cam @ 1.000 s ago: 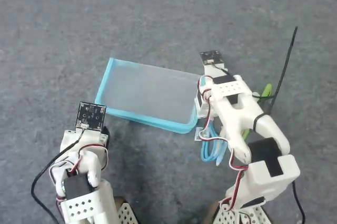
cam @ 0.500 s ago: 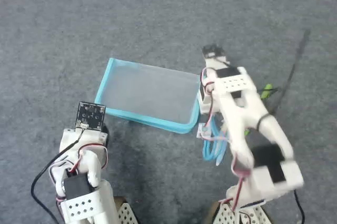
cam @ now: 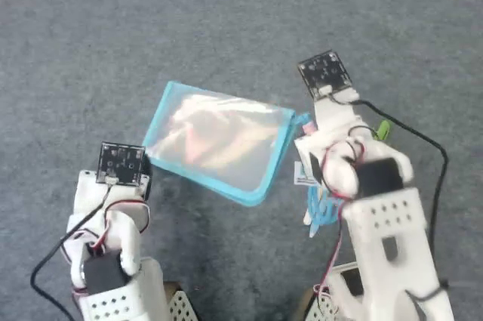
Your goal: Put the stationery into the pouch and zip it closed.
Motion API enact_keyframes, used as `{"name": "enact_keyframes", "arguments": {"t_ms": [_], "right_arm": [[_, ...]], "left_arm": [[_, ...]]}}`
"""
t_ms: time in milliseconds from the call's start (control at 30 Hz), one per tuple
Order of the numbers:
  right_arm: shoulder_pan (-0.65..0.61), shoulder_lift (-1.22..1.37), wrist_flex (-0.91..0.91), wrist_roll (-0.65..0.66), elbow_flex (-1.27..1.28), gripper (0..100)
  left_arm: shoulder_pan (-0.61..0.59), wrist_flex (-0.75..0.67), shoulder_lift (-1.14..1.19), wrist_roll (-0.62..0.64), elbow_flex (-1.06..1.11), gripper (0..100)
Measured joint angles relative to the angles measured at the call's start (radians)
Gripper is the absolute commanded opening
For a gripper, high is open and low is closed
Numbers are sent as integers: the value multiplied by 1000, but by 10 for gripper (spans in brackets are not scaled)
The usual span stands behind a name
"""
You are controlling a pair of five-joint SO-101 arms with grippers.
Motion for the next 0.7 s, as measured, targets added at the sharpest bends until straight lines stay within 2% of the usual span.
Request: {"name": "enact_keyframes", "arguments": {"t_ms": [133, 333, 467, 600, 700], "right_arm": [[0, -14, 97, 6, -75, 6], [-2, 12, 132, 12, -250, 6], [-2, 150, 215, 32, -460, 6], [-5, 344, 327, 37, -741, 6], [-60, 486, 402, 37, -967, 6]], "left_arm": [[101, 32, 238, 63, -178, 272], [292, 35, 681, 224, -440, 270], [388, -5, 830, 292, -450, 270], [440, -110, 873, 308, -400, 270], [466, -187, 890, 325, -394, 272]]}}
